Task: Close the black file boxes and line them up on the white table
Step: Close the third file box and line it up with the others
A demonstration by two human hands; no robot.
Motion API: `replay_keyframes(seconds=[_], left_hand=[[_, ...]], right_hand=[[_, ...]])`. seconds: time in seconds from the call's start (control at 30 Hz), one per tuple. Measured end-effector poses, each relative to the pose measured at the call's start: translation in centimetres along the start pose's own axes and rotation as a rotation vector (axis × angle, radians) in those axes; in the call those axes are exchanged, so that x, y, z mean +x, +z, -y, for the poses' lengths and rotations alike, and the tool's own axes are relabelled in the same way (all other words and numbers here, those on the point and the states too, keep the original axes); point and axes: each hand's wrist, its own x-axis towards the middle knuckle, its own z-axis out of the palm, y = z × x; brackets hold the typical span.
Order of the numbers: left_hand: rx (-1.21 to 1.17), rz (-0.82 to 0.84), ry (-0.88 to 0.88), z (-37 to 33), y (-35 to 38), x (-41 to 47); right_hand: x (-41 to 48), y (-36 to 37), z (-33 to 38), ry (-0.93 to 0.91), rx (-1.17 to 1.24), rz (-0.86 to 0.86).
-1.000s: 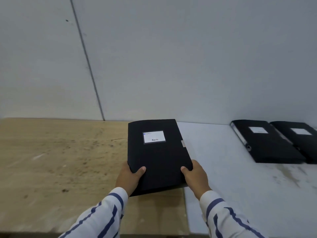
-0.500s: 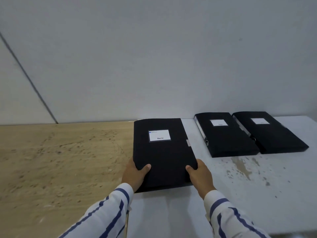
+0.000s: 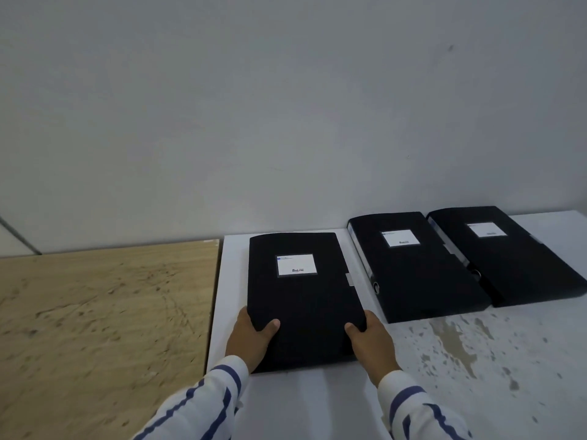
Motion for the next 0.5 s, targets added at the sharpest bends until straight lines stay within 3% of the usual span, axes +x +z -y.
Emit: replay_keyframes(seconds=[0.5], left_hand=[[0.135, -0.068, -0.065, -1.6, 3.6, 5.8]], right_hand=[[7.3, 0.2, -0.3, 0.075, -0.063, 0.036]])
